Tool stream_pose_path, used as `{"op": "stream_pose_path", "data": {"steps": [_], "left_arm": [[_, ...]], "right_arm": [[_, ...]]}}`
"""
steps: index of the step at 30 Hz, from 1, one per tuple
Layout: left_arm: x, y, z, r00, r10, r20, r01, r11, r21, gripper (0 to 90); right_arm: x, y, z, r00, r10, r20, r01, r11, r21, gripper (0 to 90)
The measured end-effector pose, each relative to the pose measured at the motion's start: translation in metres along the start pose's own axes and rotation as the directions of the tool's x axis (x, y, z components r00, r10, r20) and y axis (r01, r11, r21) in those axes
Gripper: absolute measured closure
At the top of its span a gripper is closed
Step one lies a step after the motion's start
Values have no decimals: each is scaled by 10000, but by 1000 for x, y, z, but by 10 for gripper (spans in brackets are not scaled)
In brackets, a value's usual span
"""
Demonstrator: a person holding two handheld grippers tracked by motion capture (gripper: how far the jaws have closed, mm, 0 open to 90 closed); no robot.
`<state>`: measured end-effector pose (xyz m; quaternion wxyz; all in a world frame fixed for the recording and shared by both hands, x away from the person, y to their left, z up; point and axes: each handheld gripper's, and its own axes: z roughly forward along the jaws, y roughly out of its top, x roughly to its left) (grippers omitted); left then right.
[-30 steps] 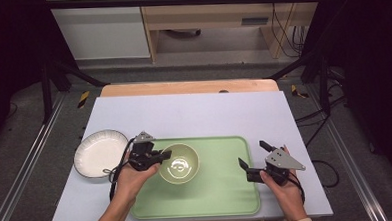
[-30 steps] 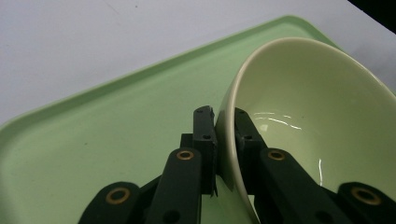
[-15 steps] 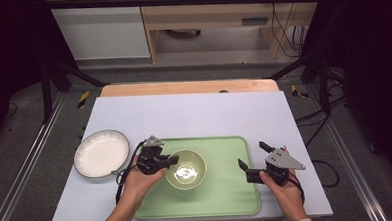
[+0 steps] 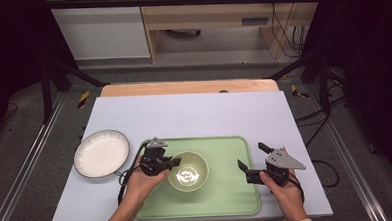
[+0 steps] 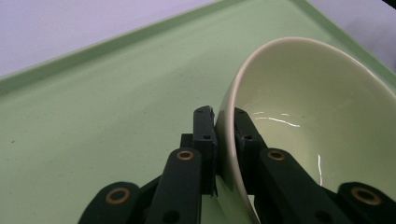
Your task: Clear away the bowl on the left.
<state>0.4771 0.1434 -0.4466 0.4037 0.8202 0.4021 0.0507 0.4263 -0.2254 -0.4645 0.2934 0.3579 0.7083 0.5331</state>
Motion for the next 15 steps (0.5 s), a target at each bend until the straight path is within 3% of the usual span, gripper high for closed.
{"op": "stream_pose_path", "data": {"steps": [3, 15], "left_arm": [[2, -1, 1, 9998, -176, 3, 176, 9998, 71, 827], [3, 0, 2, 9999, -142, -22, 143, 9994, 329, 829]], "right_arm": [[0, 0, 0, 9999, 4, -113, -3, 10000, 15, 60], [2, -1, 2, 9999, 47, -164, -45, 9999, 119, 60]]}}
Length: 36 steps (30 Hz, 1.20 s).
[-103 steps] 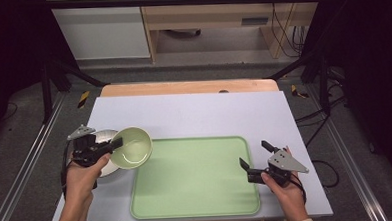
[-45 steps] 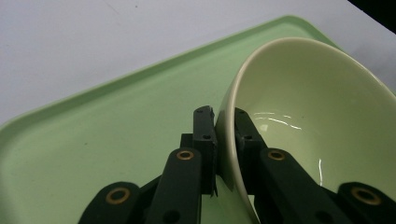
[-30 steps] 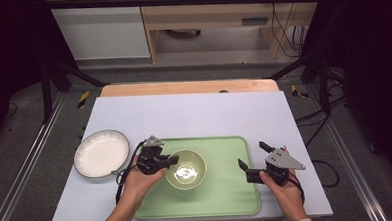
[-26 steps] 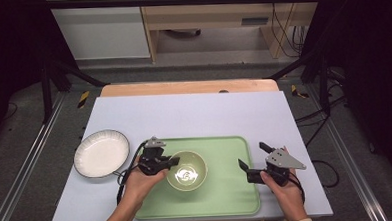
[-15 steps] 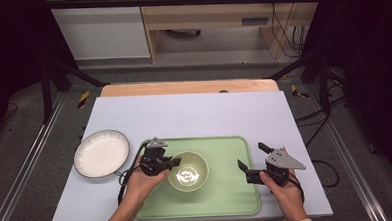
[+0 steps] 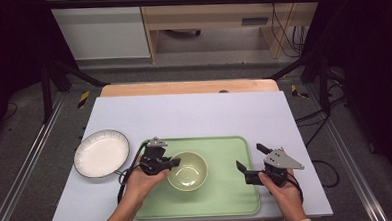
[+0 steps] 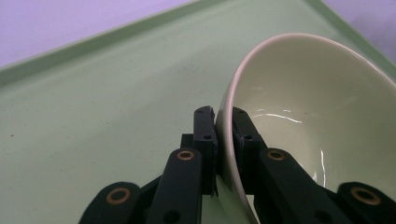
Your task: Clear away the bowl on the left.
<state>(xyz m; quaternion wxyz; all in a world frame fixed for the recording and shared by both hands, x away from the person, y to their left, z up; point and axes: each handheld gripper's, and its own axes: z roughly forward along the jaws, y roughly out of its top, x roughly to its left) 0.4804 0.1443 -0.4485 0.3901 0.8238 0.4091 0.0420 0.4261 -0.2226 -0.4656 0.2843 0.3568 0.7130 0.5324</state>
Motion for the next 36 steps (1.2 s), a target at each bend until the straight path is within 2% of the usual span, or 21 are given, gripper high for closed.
{"op": "stream_pose_path", "data": {"steps": [13, 18, 21, 22, 29, 30, 31, 32, 36], "left_arm": [[0, 0, 3, 9999, -20, -154, 22, 9999, 109, 830], [-4, -1, 5, 9996, -4, -277, 3, 10000, -37, 831], [-4, -2, 5, 9993, 110, -344, -112, 9999, -60, 830], [-3, -2, 5, 9997, 67, -219, -69, 10000, -63, 831], [-4, -2, 5, 9992, 233, -323, -236, 9997, -81, 828], [-5, -2, 4, 9978, 363, -551, -371, 9992, -139, 803], [-5, -2, 4, 9978, 363, -551, -371, 9992, -139, 775], [-6, -1, 1, 9965, 412, -731, -428, 9989, -208, 749], [-7, 1, -7, 9960, 336, -825, -378, 9980, -500, 666]], "right_arm": [[-3, 0, -2, 9998, 129, 148, -127, 9999, -92, 59], [-4, 0, -4, 9997, 228, 74, -227, 9996, -174, 58], [-3, 1, -4, 9994, 344, 18, -343, 9991, -257, 58], [-2, 1, -5, 9997, 258, 11, -258, 9993, -267, 56], [-2, 0, -4, 9995, 283, 128, -280, 9993, -237, 52], [-2, 0, -6, 9996, 228, 145, -224, 9994, -266, 51], [-2, 0, -6, 9996, 228, 145, -224, 9994, -266, 51], [-2, 1, -7, 9997, 178, 150, -173, 9994, -309, 49], [-3, 1, -8, 9997, 194, 154, -188, 9991, -392, 48]]}}
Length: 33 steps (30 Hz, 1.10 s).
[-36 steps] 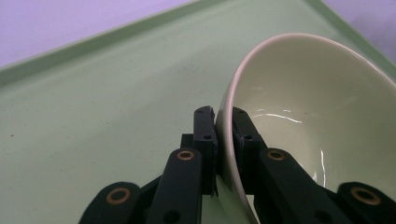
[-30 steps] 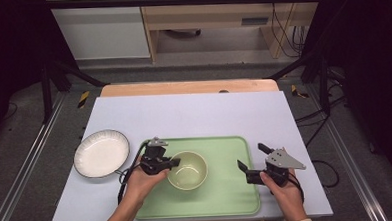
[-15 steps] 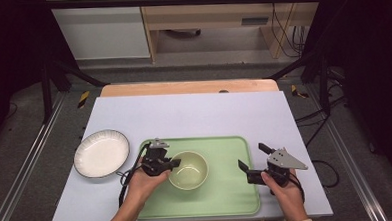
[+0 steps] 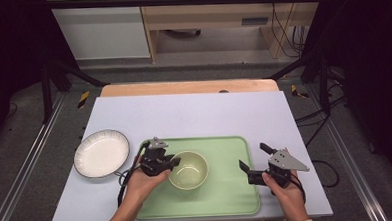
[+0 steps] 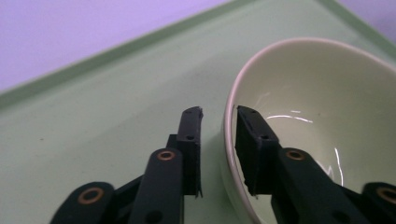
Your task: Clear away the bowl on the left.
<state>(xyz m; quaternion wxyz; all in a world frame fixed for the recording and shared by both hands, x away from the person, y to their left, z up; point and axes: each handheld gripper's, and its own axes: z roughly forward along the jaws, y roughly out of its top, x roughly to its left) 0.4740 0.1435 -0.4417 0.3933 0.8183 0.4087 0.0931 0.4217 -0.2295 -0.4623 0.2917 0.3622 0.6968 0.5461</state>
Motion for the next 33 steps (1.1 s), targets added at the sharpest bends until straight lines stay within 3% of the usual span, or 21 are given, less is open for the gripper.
{"op": "stream_pose_path", "data": {"steps": [4, 5, 9, 10, 11, 12, 14, 16, 18, 20, 22, 25, 27, 29, 33], "left_arm": [[-2, 1, -8, 9995, 253, -195, -262, 9986, -470, 626], [-3, 2, -11, 9992, 370, -167, -380, 9973, -634, 582], [-5, 3, -14, 9978, 611, -243, -630, 9943, -857, 522], [-5, 3, -16, 9974, 704, -167, -716, 9930, -943, 450], [-4, 4, -17, 9973, 725, -141, -736, 9919, -1038, 450], [-3, 4, -20, 9957, 923, 10, -914, 9877, -1270, 335], [-3, 5, -21, 9943, 1064, 67, -1044, 9847, -1395, 296], [-2, 5, -25, 9905, 1370, 154, -1326, 9773, -1654, 177], [-2, 5, -29, 9872, 1565, 299, -1477, 9693, -1964, 148], [-2, 5, -33, 9860, 1663, 98, -1600, 9617, -2225, 142], [-1, 5, -38, 9870, 1601, -106, -1579, 9580, -2393, 136], [1, 3, -46, 9846, 1746, 95, -1662, 9513, -2598, 84], [4, 1, -51, 9835, 1786, 274, -1660, 9527, -2545, 44], [6, 1, -56, 9866, 1612, 270, -1488, 9539, -2607, 41], [11, -1, -65, 9882, 1529, 71, -1449, 9495, -2782, 38]], "right_arm": [[-2, -1, 0, 10000, -20, 21, 20, 10000, -22, 48], [-2, -1, -1, 10000, -31, 34, 31, 10000, -33, 48], [-2, 0, -2, 9999, -68, 104, 69, 9999, -107, 48], [-2, 1, -2, 9999, -73, 134, 75, 9999, -144, 47], [-2, 1, -3, 9998, -69, 169, 72, 9998, -177, 47], [-3, 1, -4, 9997, -93, 227, 99, 9997, -237, 47], [-3, 1, -4, 9996, -85, 252, 91, 9996, -249, 47], [-4, 1, -5, 9995, -61, 305, 69, 9996, -265, 47], [-4, 1, -5, 9995, -53, 326, 63, 9995, -309, 47], [-4, 1, -6, 9994, -59, 339, 70, 9995, -322, 47], [-4, 1, -7, 9992, -42, 403, 55, 9995, -316, 46], [-4, 1, -9, 9989, -87, 458, 105, 9992, -395, 45], [-4, 1, -8, 9990, -150, 429, 166, 9992, -361, 45], [-5, 1, -8, 9989, -166, 437, 182, 9992, -362, 45], [-4, 2, -9, 9986, -235, 473, 258, 9985, -485, 46]]}}
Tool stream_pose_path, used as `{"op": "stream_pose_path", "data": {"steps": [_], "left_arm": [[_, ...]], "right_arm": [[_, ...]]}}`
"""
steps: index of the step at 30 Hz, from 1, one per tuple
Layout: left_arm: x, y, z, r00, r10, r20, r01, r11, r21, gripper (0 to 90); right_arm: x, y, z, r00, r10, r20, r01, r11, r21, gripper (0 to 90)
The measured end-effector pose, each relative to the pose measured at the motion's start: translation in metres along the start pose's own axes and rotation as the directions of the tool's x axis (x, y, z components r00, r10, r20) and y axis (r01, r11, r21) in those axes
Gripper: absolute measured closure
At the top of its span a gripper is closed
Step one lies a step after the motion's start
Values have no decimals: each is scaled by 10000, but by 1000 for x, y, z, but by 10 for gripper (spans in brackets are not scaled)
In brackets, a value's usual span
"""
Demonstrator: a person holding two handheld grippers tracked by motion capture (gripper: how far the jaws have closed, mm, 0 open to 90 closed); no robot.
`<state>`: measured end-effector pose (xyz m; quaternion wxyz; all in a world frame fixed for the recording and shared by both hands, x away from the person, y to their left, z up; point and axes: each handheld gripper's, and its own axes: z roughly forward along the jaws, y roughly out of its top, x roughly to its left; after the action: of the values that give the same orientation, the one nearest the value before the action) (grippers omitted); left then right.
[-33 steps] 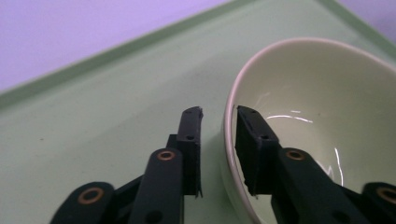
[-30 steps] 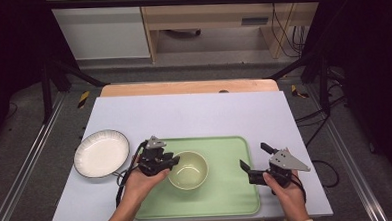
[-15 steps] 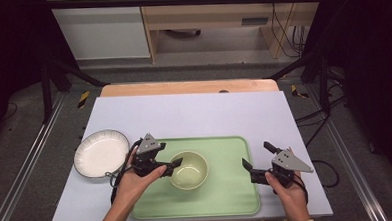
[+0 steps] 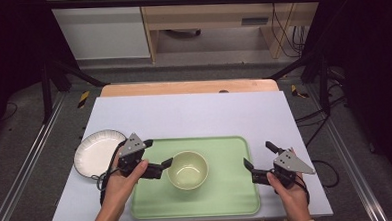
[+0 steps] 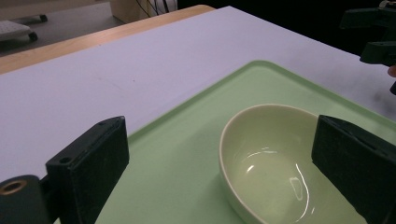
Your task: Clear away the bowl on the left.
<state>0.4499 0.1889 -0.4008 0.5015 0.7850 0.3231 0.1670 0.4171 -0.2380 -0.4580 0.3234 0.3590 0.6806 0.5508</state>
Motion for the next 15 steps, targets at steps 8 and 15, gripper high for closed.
{"op": "stream_pose_path", "data": {"steps": [8, 15], "left_arm": [[6, 0, -18, 9999, 68, -104, -70, 9997, -219, 40], [10, -6, -26, 10000, 89, -26, -90, 9981, -607, 40]], "right_arm": [[2, 0, -2, 9999, -104, -11, 104, 9999, -2, 46], [1, -1, 0, 10000, -77, 49, 77, 10000, 13, 45]]}}
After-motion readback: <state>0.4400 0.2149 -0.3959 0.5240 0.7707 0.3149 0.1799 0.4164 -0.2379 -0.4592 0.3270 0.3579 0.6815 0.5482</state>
